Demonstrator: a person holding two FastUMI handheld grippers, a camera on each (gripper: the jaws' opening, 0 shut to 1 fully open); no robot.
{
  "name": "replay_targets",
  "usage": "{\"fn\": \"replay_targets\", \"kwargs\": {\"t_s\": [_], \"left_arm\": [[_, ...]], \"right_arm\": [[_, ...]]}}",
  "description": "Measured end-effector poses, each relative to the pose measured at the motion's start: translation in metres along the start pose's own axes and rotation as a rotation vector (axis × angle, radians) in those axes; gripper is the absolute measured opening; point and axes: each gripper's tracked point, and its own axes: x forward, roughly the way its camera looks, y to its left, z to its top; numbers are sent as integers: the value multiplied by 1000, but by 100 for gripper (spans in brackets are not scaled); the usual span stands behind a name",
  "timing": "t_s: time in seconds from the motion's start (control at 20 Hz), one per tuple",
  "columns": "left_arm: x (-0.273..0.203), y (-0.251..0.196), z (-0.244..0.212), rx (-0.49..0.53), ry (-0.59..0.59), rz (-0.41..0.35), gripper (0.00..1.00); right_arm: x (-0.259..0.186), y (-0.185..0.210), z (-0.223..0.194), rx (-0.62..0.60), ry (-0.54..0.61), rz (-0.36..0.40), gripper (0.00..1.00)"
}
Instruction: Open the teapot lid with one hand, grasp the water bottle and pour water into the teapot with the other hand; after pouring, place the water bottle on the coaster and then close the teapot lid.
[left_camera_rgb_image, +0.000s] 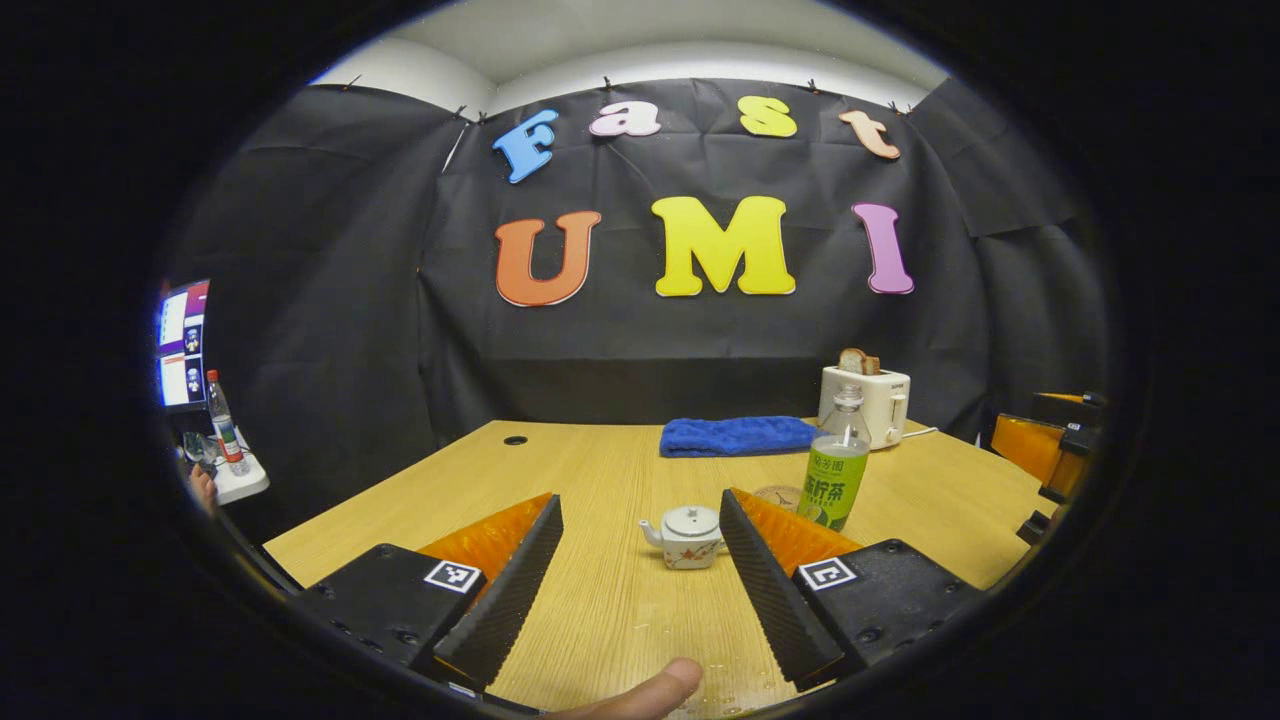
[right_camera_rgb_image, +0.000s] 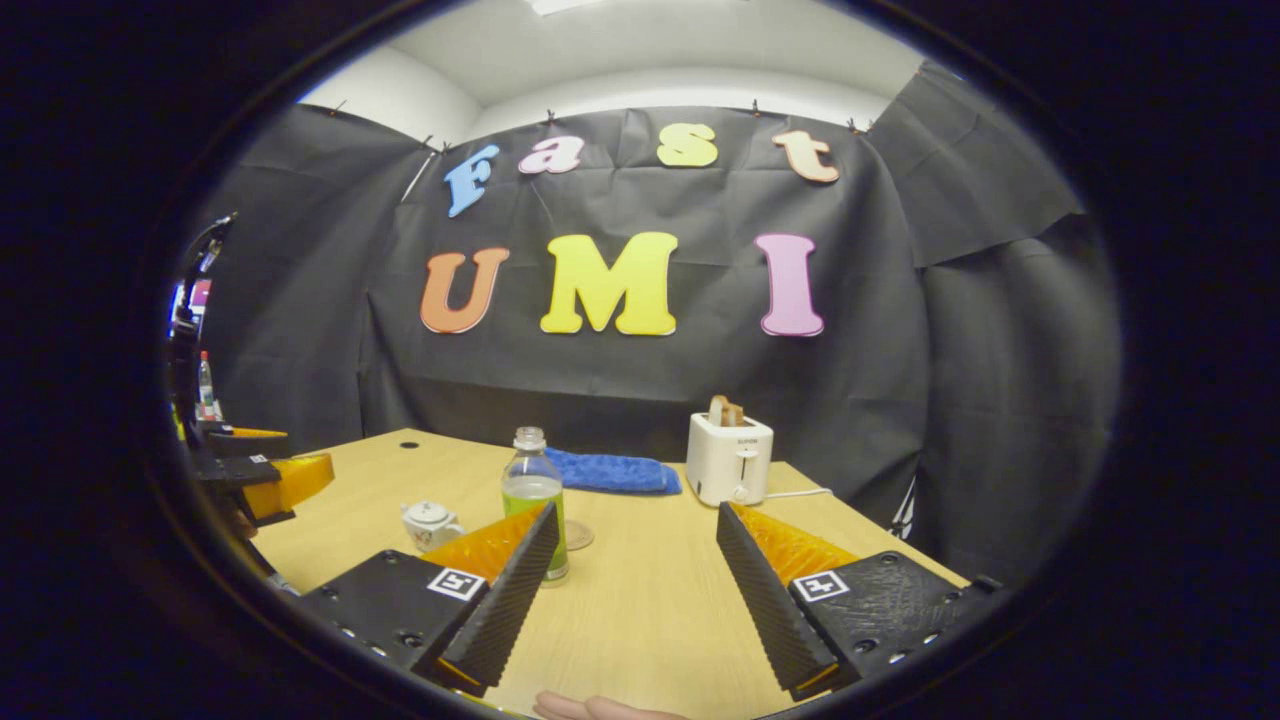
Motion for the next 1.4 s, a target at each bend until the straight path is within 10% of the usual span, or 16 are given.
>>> {"fn": "replay_targets", "kwargs": {"t_s": [1.25, 1.4], "left_arm": [[126, -52, -46, -14, 118, -118, 99], [131, -61, -48, -10, 104, -166, 84]], "right_arm": [[52, -50, -49, 97, 129, -45, 95], [57, -48, -52, 96, 136, -38, 95]]}}
